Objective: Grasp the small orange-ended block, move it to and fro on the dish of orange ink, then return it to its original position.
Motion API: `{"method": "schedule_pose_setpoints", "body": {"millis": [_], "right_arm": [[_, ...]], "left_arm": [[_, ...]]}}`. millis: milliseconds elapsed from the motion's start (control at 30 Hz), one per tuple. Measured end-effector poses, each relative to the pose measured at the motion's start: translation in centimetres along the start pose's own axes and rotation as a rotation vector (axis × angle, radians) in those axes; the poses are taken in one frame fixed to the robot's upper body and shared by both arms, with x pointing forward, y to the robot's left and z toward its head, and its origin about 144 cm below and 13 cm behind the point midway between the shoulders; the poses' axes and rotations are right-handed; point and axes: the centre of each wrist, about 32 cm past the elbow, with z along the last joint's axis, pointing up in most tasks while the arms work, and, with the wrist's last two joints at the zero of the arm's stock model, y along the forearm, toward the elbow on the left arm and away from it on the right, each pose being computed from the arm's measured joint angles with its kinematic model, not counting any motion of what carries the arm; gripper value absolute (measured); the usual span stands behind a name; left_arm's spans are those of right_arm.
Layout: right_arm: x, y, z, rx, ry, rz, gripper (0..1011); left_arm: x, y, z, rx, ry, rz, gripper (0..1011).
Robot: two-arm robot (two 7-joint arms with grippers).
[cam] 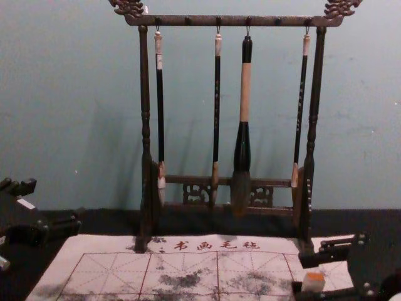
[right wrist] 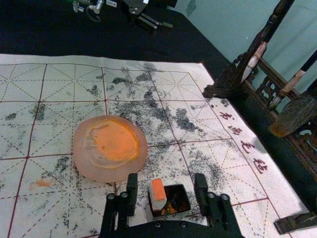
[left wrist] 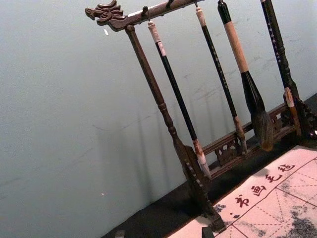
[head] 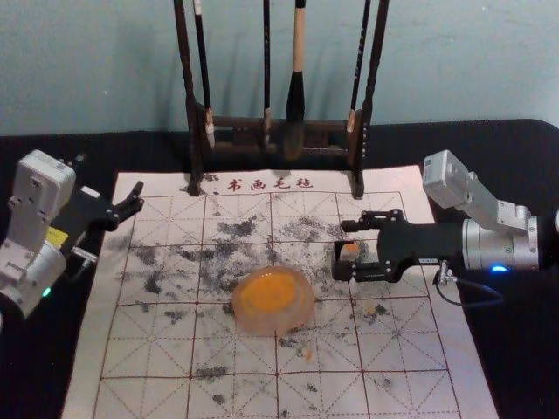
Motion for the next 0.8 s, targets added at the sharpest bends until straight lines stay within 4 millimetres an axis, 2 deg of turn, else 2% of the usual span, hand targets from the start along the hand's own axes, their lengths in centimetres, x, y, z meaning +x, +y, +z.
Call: {"method": "schedule_pose_setpoints", "body": {"millis": [200, 233, 300, 567, 667, 800], "right_arm": [[0.00, -0.01, -0.01, 0.000, 0.001, 0.000, 569], [0.00, -0.01, -0.01, 0.000, 0.001, 0.000, 507], [0.00, -0.01, -0.01, 0.000, 0.002, -0.001, 476], [0.00, -0.01, -0.01, 0.000, 0.002, -0.001, 189], [0.00, -0.01, -0.01, 0.000, 0.002, -0.001, 136], [0.00, -0.01, -0.01, 0.000, 0.002, -0.001, 133]], "left_arm": [[0.00, 0.00, 0.00, 0.000, 0.000, 0.000, 1001], [0.00, 0.00, 0.00, 0.000, 0.000, 0.000, 1001], [0.00, 0.00, 0.00, 0.000, 0.000, 0.000, 1001], [0.00, 0.00, 0.00, 0.000, 0.000, 0.000, 1002], [0.00, 0.00, 0.00, 0.000, 0.000, 0.000, 1001], [0.00, 0.00, 0.00, 0.000, 0.000, 0.000, 1001]]}}
